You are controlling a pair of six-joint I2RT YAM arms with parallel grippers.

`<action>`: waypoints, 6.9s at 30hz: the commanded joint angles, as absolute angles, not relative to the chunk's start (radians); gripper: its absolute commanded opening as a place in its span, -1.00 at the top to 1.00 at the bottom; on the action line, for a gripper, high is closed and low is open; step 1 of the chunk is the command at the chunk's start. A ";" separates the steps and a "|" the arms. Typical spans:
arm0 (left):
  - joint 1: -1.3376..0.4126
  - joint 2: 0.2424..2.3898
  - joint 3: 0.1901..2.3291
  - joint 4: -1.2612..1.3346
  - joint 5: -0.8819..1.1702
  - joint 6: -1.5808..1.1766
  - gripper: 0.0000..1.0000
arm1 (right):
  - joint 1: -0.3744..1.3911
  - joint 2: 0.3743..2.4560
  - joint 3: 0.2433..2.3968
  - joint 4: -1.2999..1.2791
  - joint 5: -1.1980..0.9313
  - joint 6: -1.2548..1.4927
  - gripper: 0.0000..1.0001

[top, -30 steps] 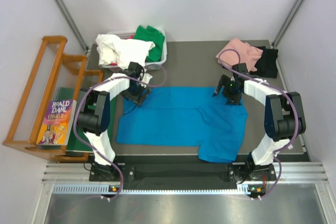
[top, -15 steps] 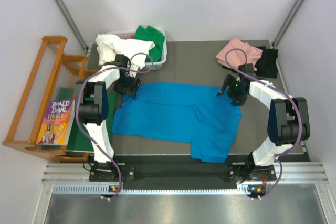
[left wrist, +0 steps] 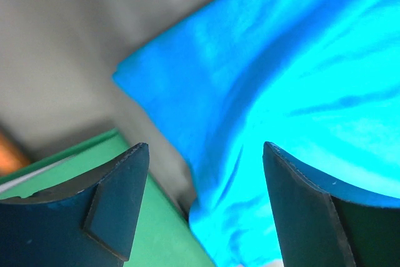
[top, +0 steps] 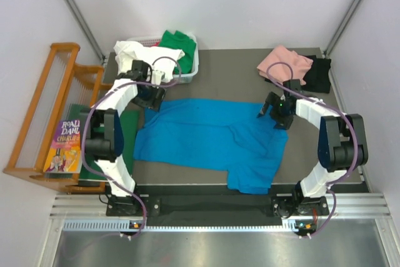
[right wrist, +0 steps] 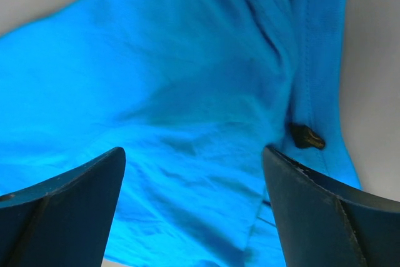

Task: Fold and stack the t-shirts
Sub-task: Fold the tshirt

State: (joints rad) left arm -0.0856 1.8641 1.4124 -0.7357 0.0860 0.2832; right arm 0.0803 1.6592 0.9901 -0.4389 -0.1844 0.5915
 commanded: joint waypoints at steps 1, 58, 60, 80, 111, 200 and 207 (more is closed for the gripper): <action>-0.087 1.698 1.452 -0.805 0.112 0.314 -0.61 | 0.074 1.681 0.985 -0.416 -0.157 0.604 -0.89; -0.094 1.483 1.341 -0.756 0.155 0.321 -0.68 | 0.195 1.775 1.043 -0.469 -0.062 0.687 -0.99; -0.094 1.483 1.347 -0.756 0.155 0.322 -0.68 | 0.189 1.760 1.042 -0.492 -0.014 0.681 -0.99; -0.094 1.463 1.387 -0.785 0.140 0.342 -0.69 | -0.041 1.902 1.216 -0.590 -0.031 0.529 -0.99; -0.152 1.397 1.312 -0.816 0.203 0.284 -0.70 | 0.126 1.925 1.714 -0.807 -0.011 0.474 -1.00; -0.153 1.706 1.446 -0.908 0.192 0.287 -0.68 | 0.063 1.487 1.147 -0.704 -0.040 0.534 -0.99; -0.156 1.368 1.504 -1.085 0.247 0.265 -0.70 | 0.184 1.200 1.039 -0.701 -0.115 0.552 -0.99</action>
